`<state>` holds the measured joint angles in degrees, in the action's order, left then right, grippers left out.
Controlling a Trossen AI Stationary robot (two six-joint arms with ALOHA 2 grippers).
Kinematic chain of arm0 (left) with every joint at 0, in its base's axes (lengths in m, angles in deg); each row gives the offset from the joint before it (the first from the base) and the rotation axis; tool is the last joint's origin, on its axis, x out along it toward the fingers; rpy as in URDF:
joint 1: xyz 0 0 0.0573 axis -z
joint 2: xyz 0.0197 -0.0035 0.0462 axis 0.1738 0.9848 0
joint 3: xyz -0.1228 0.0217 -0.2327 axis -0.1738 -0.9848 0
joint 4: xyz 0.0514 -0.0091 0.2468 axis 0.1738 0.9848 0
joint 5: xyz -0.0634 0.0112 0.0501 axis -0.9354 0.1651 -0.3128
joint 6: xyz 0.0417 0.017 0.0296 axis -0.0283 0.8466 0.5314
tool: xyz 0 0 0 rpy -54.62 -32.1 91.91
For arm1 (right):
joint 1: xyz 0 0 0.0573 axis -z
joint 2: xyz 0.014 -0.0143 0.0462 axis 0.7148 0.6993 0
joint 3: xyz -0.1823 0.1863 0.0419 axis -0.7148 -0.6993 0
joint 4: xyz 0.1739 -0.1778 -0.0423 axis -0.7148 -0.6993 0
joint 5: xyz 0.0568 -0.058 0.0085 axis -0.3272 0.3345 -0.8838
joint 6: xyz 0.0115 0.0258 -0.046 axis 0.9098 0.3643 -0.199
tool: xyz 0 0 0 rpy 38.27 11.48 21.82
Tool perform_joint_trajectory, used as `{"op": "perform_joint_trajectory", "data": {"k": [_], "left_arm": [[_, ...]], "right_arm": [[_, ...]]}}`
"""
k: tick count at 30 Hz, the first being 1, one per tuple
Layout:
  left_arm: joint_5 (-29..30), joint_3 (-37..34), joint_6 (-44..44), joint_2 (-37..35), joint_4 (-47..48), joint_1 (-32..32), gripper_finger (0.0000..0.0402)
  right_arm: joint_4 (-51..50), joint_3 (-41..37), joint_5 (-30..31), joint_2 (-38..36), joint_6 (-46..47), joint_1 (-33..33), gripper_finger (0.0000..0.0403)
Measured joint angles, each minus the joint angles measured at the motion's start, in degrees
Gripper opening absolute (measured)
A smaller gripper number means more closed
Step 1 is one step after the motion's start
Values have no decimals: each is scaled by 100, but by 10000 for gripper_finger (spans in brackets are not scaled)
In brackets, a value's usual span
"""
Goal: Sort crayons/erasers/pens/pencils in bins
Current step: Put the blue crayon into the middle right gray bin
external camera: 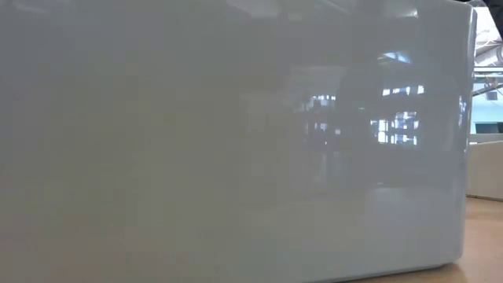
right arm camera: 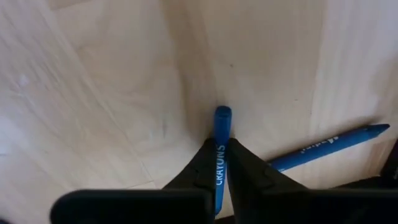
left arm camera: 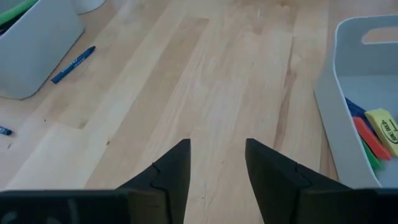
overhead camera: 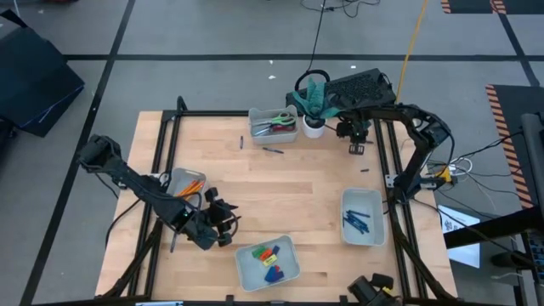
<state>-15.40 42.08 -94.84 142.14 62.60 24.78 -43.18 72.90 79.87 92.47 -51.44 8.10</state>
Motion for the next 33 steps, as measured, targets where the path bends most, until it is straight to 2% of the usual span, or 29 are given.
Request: {"op": "perform_joint_trajectory", "data": {"k": [6, 10, 17, 25, 33], "left_arm": [[-50, 0, 1, 0, -25, -31, 157], [-179, 0, 5, 0, -129, -64, 157], [-189, 0, 354, 2, -415, -63, 157], [-175, 0, 767, 2, -739, -63, 157], [-175, 2, 762, 4, -944, -63, 157]], "right_arm": [[-272, -30, -144, -280, 59, -434, 23], [-464, -29, -500, -737, 249, -842, 16], [-1074, -21, -515, -1715, 790, -1919, 19], [-1713, -19, -680, -2852, 2055, -3902, 19], [-2192, -16, -1063, -3527, 4375, -6351, 19]]}}
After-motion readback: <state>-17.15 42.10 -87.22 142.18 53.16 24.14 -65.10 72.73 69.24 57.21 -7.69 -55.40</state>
